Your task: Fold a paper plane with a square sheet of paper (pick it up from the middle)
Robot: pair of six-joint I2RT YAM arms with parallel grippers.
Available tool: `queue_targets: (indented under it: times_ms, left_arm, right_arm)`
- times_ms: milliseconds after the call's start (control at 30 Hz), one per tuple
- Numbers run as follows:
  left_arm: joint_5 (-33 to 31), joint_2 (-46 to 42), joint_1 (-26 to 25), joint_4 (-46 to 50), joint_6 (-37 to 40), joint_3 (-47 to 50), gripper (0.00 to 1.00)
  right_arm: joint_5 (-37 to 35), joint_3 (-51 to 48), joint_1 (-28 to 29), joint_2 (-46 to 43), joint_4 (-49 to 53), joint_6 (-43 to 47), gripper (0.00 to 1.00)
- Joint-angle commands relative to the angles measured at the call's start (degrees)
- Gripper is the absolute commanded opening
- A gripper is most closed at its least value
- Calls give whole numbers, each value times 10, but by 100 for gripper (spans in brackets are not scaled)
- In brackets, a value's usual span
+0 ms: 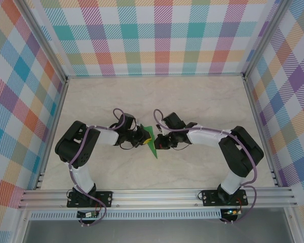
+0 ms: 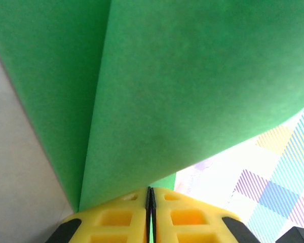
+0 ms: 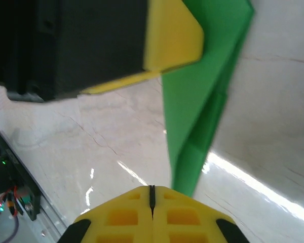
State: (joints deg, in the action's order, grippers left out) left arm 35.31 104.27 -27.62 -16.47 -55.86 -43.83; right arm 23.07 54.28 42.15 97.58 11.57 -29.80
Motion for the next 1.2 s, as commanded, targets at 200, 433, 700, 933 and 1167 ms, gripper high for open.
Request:
queue_targets:
  times_ms: [200, 433, 700, 933, 1167]
  left_arm:
    - [-12, 18, -2, 25, 12, -10, 11]
    - [-15, 22, -2, 25, 12, -12, 10]
    - [-26, 27, -2, 42, 20, -12, 10]
    - [-48, 26, -2, 68, 30, -4, 8]
    - [-63, 29, -2, 82, 34, 2, 7]
  right_arm:
    - [-47, 59, 36, 75, -1, -17, 0]
    - [-60, 43, 36, 89, 4, -18, 0]
    - [-42, 17, 35, 87, 2, -14, 0]
    - [-20, -24, 34, 61, 2, 20, 0]
    - [18, -88, 34, 21, -22, 58, 0]
